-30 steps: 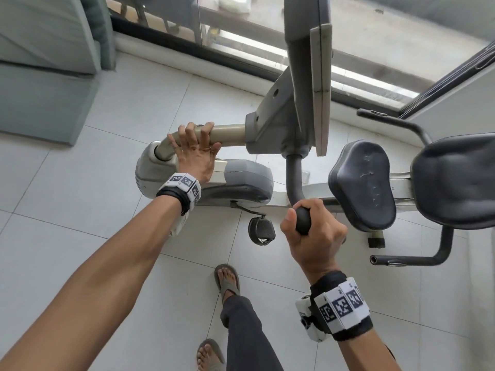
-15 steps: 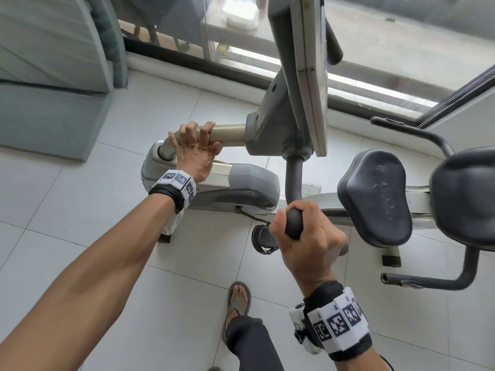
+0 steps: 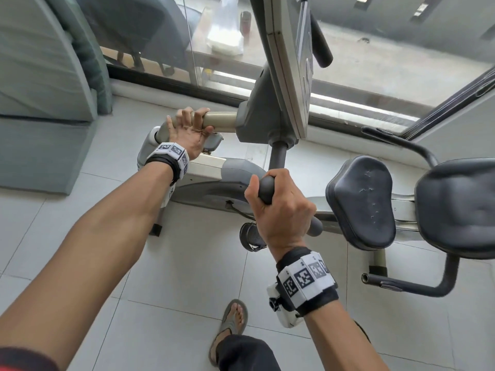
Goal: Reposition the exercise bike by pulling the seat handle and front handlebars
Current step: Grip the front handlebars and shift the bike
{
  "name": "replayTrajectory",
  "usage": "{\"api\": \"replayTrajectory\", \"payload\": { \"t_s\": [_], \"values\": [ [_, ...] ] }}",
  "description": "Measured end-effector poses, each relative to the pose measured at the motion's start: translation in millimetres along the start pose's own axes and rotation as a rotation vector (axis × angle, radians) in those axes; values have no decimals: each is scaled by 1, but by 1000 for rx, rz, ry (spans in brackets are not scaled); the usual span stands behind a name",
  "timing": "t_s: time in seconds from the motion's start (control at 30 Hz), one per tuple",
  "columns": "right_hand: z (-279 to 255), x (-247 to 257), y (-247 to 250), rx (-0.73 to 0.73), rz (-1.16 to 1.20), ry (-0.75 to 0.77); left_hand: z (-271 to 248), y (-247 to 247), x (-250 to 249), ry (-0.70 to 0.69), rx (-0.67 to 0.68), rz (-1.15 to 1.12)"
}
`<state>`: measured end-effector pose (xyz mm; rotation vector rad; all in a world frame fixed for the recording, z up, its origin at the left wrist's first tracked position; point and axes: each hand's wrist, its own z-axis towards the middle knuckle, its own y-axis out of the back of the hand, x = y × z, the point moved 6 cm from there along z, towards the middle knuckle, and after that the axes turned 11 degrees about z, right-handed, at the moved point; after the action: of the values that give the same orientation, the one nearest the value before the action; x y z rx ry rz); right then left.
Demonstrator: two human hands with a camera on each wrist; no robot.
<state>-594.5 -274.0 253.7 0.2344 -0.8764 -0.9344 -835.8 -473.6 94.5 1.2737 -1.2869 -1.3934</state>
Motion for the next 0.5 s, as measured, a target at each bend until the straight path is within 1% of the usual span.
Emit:
{"api": "replayTrajectory", "payload": {
  "t_s": [0.03, 0.07, 0.13, 0.17, 0.23, 0.3, 0.33, 0.37, 0.43, 0.47, 0.5],
  "values": [
    [2, -1, -4, 0, -4, -13, 4, 0, 2, 6, 0, 6],
    [14, -3, -16, -13, -20, -24, 25, 4, 4, -5, -4, 5],
    [16, -6, -18, -10, -17, -37, 28, 2, 3, 1, 11, 19],
    [26, -6, -28, 3, -13, -52, 40, 9, 7, -6, 32, 21],
    [24, -8, -27, 9, -16, -41, 40, 5, 4, -2, 81, 22],
    [28, -8, -32, 24, -13, -40, 42, 14, 5, 29, 111, 9],
    [30, -10, -34, 38, -14, -51, 40, 16, 2, 46, 121, -4],
    [28, -1, -27, 53, -6, -72, 24, 28, 0, 62, 124, -8],
    [31, -9, -36, 107, 15, -112, 11, 32, -8, 100, 129, -44],
    [31, 5, -19, 131, 43, -97, -17, 50, -16, 98, 120, -35],
    [33, 2, -23, 187, 71, -103, -35, 48, -22, 100, 158, -36]
  ]
}}
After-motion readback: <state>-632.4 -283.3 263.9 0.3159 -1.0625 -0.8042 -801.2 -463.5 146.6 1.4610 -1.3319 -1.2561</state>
